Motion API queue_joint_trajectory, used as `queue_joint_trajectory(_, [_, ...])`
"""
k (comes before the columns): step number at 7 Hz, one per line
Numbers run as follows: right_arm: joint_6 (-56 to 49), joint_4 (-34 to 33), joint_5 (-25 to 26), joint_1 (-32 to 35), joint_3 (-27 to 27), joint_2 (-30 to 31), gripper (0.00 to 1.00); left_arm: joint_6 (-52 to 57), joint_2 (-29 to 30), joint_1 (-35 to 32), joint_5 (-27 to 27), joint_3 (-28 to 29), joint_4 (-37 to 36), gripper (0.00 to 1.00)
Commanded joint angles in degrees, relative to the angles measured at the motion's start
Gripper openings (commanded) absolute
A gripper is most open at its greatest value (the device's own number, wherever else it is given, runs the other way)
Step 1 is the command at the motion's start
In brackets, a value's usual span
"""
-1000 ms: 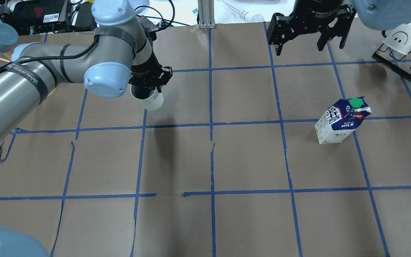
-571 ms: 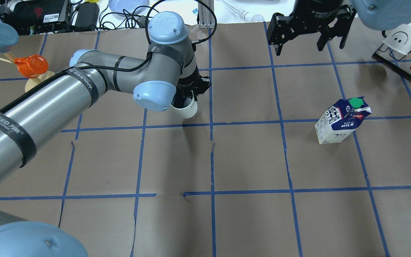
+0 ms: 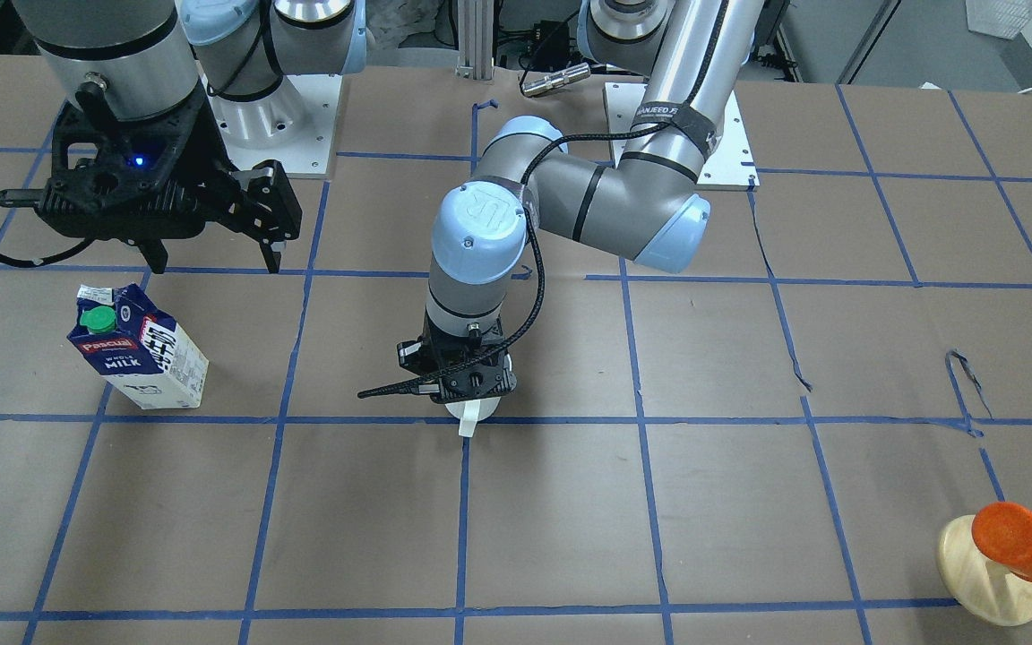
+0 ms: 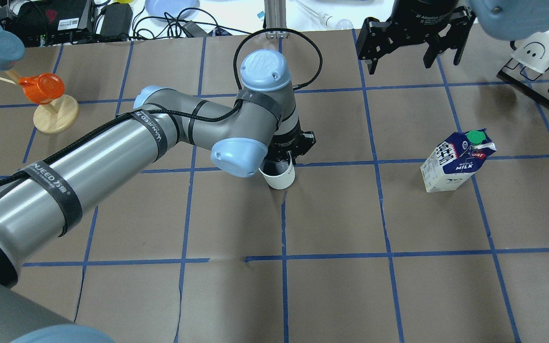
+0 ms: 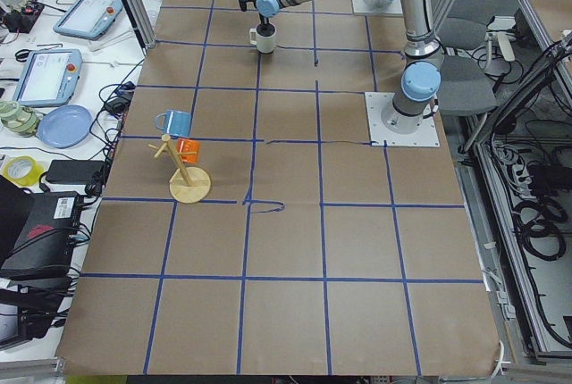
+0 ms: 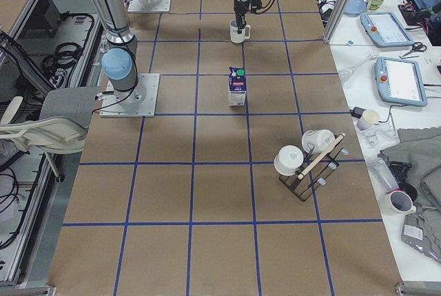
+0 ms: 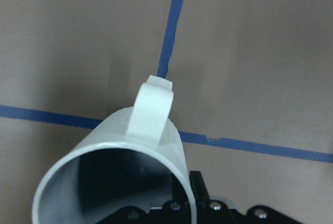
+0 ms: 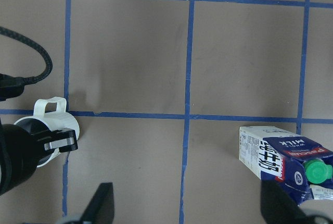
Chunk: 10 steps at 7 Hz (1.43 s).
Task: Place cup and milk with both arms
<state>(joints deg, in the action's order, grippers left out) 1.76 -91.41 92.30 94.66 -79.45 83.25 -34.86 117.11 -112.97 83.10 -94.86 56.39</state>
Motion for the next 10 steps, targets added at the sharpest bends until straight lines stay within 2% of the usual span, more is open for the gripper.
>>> queue_joint_trajectory(1, [0.0, 0.0, 0.07, 0.0, 0.0, -0.1, 1.0, -0.82, -1.09, -0.15, 0.14, -1.38, -0.23, 0.44])
queue_joint_trajectory(2, [0.0, 0.0, -0.02, -0.17, 0.0, -0.1, 1.0, -0.48, -2.84, 0.55, 0.4, -0.42, -0.14, 0.8])
queue_joint_trajectory(3, [-0.61, 0.09, 0.24, -0.52, -0.09, -0.19, 1.0, 0.22, -3.81, 1.43, 0.4, -0.5, 0.29, 1.0])
queue_joint_trajectory(4, [-0.7, 0.44, 0.16, -2.53, -0.52, -0.19, 1.0, 1.36, -5.56, 5.18, 0.31, -0.94, 1.0, 1.0])
queue_joint_trajectory(5, [-2.27, -0.08, 0.33, -5.68, -2.53, 0.16, 1.0, 10.25, -7.93, 10.7, 0.4, -1.81, 3.26, 1.0])
queue_joint_trajectory(6, [-9.07, -0.17, 0.86, -8.84, -4.46, 0.34, 1.0, 20.78, -10.91, 17.19, 0.4, -1.47, 6.25, 1.0])
queue_joint_trajectory(7, [-12.71, -0.26, 0.69, -12.36, -6.31, 0.34, 1.0, 26.37, -15.21, 22.13, 0.23, -0.34, 12.89, 1.0])
queue_joint_trajectory(8, [-16.05, -0.52, 0.16, -16.13, -8.33, 0.25, 1.0, 28.95, -18.99, 22.87, 0.22, 2.28, 18.78, 1.0])
queue_joint_trajectory(9, [-17.74, -0.79, -0.02, -19.3, -10.79, 0.16, 1.0, 29.58, -21.73, 23.23, 0.57, 8.4, 27.63, 1.0])
queue_joint_trajectory(10, [-20.28, -3.84, 0.07, -20.73, -13.42, -0.19, 1.0, 29.59, -22.8, 22.8, 5.45, 13.6, 34.07, 1.0])
